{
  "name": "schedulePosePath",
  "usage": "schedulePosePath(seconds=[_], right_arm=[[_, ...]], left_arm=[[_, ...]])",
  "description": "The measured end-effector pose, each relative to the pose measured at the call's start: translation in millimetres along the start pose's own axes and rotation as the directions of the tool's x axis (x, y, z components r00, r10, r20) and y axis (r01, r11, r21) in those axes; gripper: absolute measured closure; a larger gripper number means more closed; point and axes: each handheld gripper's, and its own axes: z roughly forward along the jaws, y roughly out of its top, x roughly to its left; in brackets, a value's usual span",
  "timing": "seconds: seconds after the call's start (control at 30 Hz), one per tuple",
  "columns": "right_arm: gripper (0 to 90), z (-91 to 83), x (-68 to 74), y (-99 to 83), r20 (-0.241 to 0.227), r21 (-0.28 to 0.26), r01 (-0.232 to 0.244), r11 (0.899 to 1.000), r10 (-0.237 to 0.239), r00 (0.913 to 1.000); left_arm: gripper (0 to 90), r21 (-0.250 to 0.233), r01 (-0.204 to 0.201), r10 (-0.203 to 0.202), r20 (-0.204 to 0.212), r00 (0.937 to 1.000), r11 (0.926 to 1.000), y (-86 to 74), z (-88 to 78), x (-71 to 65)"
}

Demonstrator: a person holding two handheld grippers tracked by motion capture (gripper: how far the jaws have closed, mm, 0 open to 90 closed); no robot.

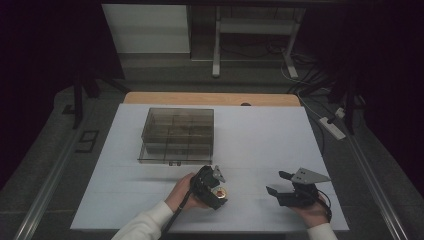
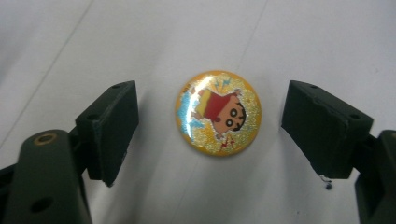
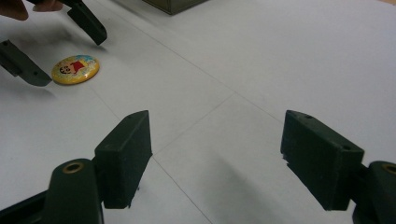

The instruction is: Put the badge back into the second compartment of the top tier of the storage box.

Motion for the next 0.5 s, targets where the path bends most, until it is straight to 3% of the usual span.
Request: schedulePosePath(seconds=[0.37,0.5], right_arm=[[24.1,-0.1,1.1,1.0,-0.004,0.001,0.005,1.000,-0.005,1.0000],[24.1,0.1,0.7,0.7,-0.002,0.001,0.003,1.000,-0.003,1.0000]], left_arm=[[28.2,0.017,-0.028,0.028,-0.012,0.9995,0.9995,3.4,3.2,-3.1],[41.2,0.017,-0.040,0.040,-0.009,0.9991,0.9991,4.3,1.8,-4.8]])
